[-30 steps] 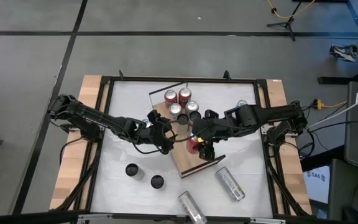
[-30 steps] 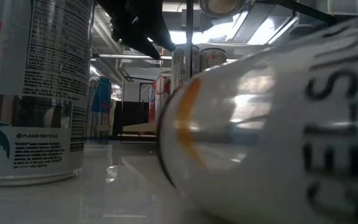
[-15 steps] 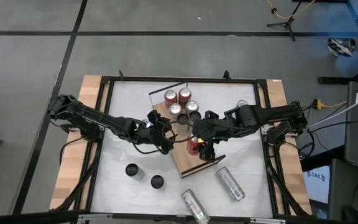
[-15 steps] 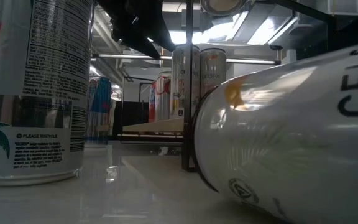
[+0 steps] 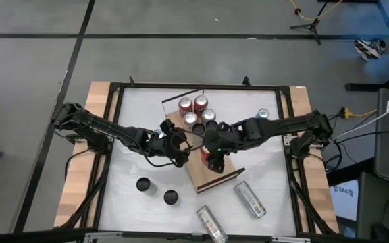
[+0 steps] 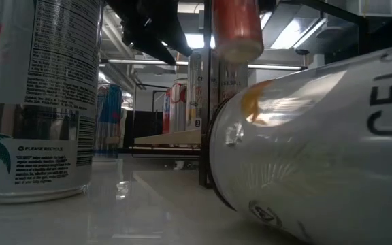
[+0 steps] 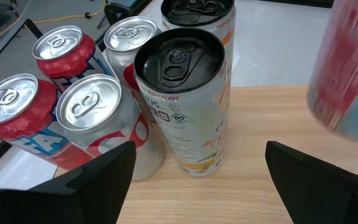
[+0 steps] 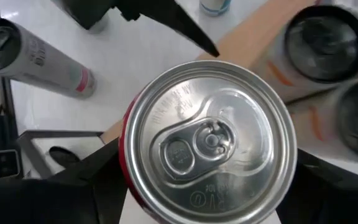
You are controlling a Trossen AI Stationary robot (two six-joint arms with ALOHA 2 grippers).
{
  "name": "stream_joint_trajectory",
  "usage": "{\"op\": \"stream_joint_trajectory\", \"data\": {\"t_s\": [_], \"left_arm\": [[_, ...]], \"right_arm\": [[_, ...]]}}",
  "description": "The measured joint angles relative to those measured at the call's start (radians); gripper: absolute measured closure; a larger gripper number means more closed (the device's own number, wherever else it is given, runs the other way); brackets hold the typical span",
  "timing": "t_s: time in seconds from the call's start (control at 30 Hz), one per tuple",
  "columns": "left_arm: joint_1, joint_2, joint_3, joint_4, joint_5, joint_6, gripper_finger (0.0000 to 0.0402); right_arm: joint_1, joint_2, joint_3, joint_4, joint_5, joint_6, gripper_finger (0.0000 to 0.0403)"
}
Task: Place canned beverage on shelf
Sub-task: Align the orange soda can with the other orange soda can
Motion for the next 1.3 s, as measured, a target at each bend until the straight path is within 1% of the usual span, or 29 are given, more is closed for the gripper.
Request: {"op": "stream_joint_trajectory", "data": {"t_s": [0.23, 0.5, 0.63, 0.87, 1.13, 1.3], "left_arm": [[-0.015, -0.015, 0.000, -0.017, 0.001, 0.020, 0.0049], [-0.076, -0.109, 0.000, -0.016, 0.019, 0.029, 0.0049], [-0.116, -0.140, 0.000, -0.012, 0.019, 0.029, 0.0049], [-0.167, -0.138, 0.000, -0.014, 0.020, 0.028, 0.0049], [-0.180, -0.137, 0.000, -0.013, 0.017, 0.026, 0.0049], [-0.179, -0.137, 0.000, -0.013, 0.015, 0.026, 0.0049]], "right_arm": [[-0.006, 0.000, -0.173, 0.192, -0.005, 0.005, 0.0104], [-0.006, 0.000, -0.314, 0.338, -0.005, -0.013, 0.0104], [-0.006, 0.000, -0.355, 0.388, 0.027, -0.013, 0.0104], [-0.006, 0.000, -0.383, 0.412, 0.108, 0.040, 0.0104], [-0.006, 0.000, -0.416, 0.422, 0.116, 0.170, 0.0104], [-0.005, -0.003, -0.441, 0.443, 0.143, 0.177, 0.0104]]}}
